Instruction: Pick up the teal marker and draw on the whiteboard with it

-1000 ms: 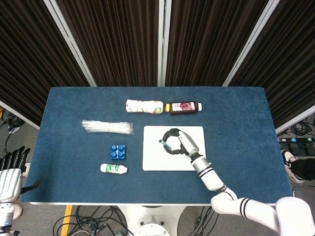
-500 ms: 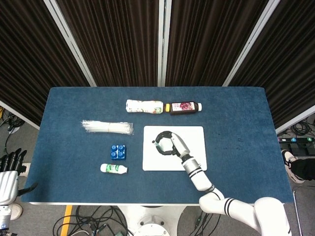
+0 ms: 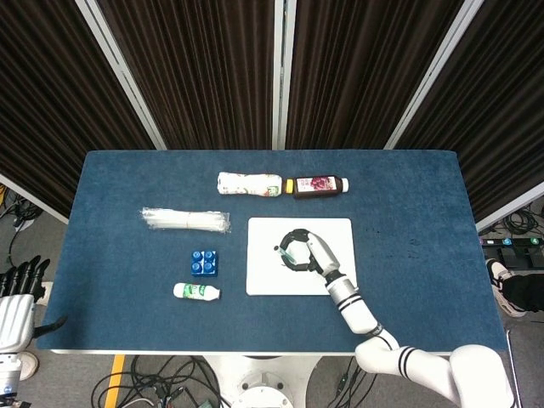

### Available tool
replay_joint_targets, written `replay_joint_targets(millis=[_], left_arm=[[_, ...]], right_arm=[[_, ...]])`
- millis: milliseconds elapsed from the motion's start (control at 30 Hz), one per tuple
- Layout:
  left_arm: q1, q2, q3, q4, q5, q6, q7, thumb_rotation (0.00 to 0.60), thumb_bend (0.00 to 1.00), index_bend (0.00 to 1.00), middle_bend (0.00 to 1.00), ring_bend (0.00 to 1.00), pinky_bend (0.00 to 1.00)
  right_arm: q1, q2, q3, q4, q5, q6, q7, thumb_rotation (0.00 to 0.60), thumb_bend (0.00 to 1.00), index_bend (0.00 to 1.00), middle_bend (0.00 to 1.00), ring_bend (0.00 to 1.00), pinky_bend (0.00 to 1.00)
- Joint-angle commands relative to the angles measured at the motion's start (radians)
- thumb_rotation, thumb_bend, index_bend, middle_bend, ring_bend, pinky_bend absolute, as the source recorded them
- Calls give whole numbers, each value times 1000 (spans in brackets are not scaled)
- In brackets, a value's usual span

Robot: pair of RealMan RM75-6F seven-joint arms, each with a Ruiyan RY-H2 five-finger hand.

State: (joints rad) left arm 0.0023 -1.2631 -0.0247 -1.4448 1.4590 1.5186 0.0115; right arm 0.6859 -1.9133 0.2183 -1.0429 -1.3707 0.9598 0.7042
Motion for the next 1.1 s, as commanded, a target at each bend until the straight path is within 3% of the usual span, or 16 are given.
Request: replay_joint_targets(millis=[33, 567, 833, 1100], left_arm=[[1, 1, -1, 0, -1, 1, -1, 600, 0, 7, 0, 0, 0], [11, -4, 1, 10, -5, 4, -13, 600, 0, 7, 0, 0, 0], [4, -13, -2, 18, 6, 5, -20, 600, 0, 7, 0, 0, 0], [-4, -11, -4, 11, 24, 11, -14, 600, 0, 7, 0, 0, 0]], right_arm=[[-11, 32, -9, -59, -13, 15, -18, 600, 465, 626, 562, 332, 153], [38, -44, 11, -1, 5, -31, -55, 600, 469, 626, 562, 333, 153], [-66, 76, -32, -95, 25, 29, -103, 600, 520, 625, 566, 333, 154], [-123, 212, -51, -259, -56, 135, -57, 600, 517, 625, 566, 332, 154]])
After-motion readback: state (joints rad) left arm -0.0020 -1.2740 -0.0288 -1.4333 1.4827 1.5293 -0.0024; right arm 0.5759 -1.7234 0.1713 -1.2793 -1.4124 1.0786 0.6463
